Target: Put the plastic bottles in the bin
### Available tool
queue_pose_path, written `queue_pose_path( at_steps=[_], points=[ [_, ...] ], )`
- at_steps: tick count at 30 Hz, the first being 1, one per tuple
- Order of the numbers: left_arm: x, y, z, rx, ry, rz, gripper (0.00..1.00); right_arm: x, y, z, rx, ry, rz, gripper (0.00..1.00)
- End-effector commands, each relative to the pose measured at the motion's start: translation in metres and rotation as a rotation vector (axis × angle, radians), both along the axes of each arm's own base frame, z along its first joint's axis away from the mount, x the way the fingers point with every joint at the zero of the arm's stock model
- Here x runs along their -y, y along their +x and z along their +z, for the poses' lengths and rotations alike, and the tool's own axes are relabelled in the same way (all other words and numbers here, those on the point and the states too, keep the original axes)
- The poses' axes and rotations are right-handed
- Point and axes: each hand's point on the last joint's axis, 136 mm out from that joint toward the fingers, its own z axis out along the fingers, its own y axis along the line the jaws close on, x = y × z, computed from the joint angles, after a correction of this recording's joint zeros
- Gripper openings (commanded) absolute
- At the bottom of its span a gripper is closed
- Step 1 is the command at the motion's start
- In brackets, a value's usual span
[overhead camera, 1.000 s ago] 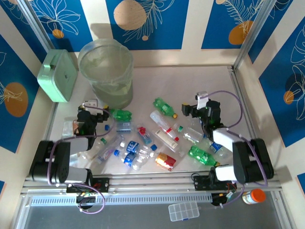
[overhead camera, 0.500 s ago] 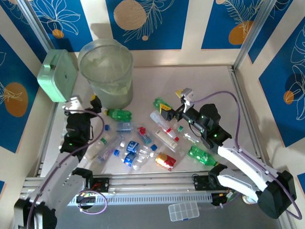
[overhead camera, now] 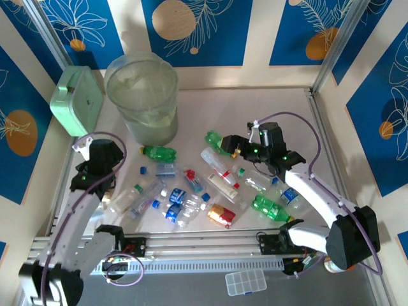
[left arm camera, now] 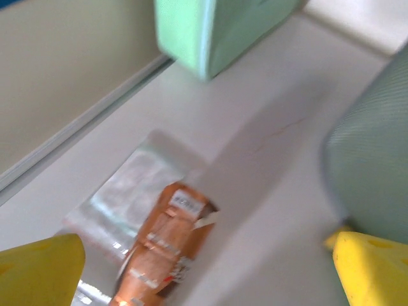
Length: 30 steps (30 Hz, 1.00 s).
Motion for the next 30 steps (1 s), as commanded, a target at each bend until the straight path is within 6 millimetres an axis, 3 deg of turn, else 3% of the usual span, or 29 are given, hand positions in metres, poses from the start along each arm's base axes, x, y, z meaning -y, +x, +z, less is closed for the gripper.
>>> queue_pose_path(
  at_steps=[1,7,13,19,23,26,30],
  points=[
    [-0.019,-0.012,-0.024,-0.148,-0.023,0.081,0.99,-0.024,-0.024,0.029,0.105,0.071,0.153,0.99],
    [-0.041,0.004,-0.076,-0.326,-0.096,0.097,0.99,-0.05,-0.055,0.055,0.195,0.027,0.293,0.98],
    [-0.035,0.028,-0.102,-0.432,-0.115,-0.042,0.99,-0.06,-0.074,0.078,0.271,0.118,0.389,0.99],
    [-0.037,0.034,-0.122,-0.508,-0.119,-0.087,0.99,-0.067,-0.082,0.088,0.304,0.156,0.451,0.99],
    [-0.018,0.052,-0.145,-0.531,-0.222,-0.189,0.99,-0.071,-0.086,0.091,0.306,0.169,0.479,0.98],
    [-0.02,0.052,-0.152,-0.559,-0.234,-0.165,0.92,-0.072,-0.086,0.094,0.314,0.175,0.485,0.97],
    [-0.016,0.058,-0.144,-0.488,-0.247,-0.174,0.77,-0.074,-0.084,0.094,0.316,0.171,0.484,0.9]
  ],
)
